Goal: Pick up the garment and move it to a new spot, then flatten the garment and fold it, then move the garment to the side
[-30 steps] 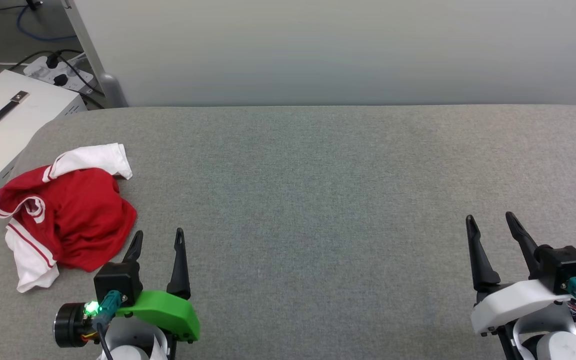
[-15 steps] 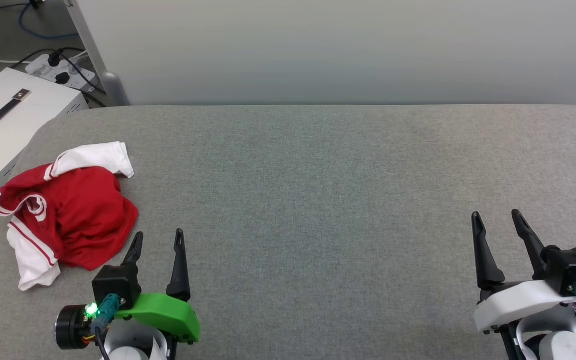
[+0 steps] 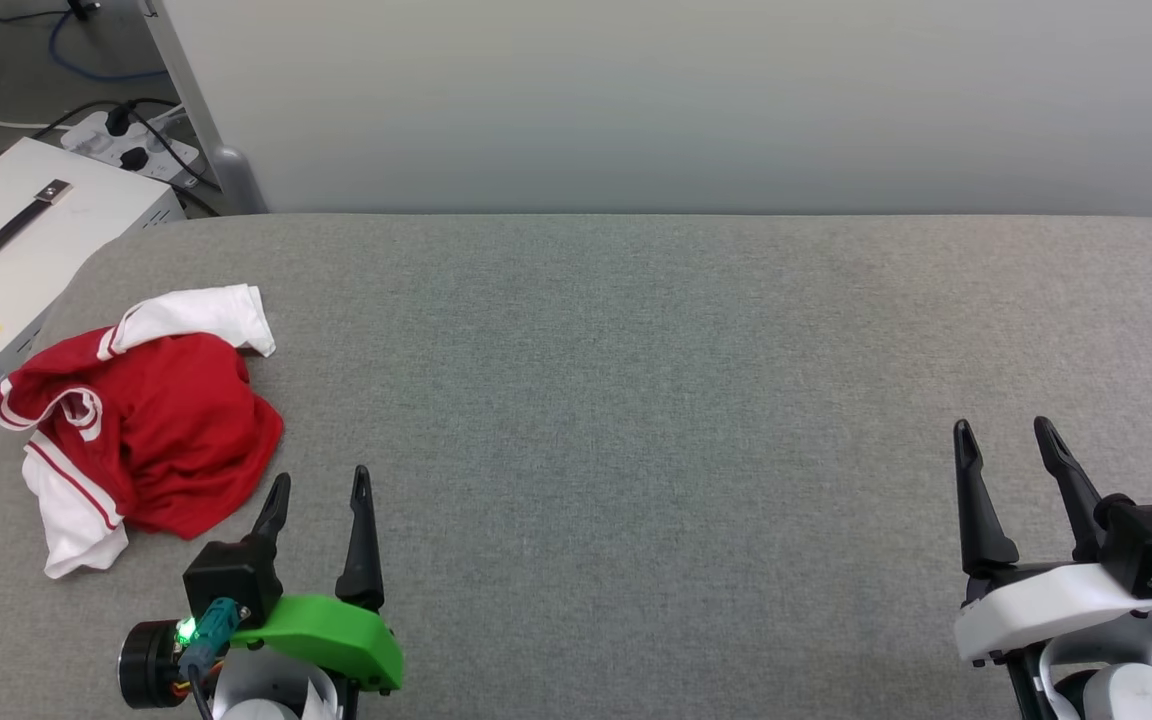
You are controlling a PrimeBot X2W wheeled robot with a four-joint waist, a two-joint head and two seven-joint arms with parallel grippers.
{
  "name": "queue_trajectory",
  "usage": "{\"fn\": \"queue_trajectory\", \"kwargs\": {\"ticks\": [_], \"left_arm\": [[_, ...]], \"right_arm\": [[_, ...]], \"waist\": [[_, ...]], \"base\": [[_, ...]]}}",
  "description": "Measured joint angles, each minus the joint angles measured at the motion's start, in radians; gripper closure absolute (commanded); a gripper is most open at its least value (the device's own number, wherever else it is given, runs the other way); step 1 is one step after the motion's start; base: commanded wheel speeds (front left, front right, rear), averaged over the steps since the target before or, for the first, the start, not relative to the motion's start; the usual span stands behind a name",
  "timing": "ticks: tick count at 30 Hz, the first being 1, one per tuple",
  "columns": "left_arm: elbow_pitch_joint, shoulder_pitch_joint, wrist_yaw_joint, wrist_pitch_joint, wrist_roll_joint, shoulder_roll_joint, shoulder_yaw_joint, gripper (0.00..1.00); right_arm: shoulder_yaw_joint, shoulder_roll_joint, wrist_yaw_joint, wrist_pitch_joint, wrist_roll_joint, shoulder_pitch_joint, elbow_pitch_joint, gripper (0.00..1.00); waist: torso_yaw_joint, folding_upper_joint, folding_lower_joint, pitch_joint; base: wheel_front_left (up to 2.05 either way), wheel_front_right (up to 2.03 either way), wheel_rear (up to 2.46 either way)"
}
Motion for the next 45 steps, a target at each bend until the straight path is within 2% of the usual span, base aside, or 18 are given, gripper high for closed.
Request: {"fn": "queue_trajectory", "kwargs": {"ticks": [8, 18, 45], "left_arm": [[0.006, -0.001, -0.001, -0.020, -0.006, 0.000, -0.005, 0.00], [0.025, -0.002, -0.001, -0.041, -0.013, 0.000, -0.004, 0.00], [0.049, -0.003, -0.014, -0.079, -0.030, -0.001, -0.012, 0.00]], "right_arm": [[-0.001, 0.000, 0.000, -0.017, 0.012, 0.000, 0.002, 0.00], [0.032, 0.000, 0.000, -0.036, 0.014, 0.000, 0.022, 0.00], [0.083, 0.000, 0.000, -0.076, 0.027, -0.009, 0.047, 0.00]], "waist": [[0.017, 0.0000, 0.0000, 0.005], [0.085, 0.0000, 0.0000, 0.011], [0.374, 0.0000, -0.0001, 0.013]], "base": [[0.00, 0.00, 0.00], [0.00, 0.00, 0.00], [0.00, 0.00, 0.00]]}}
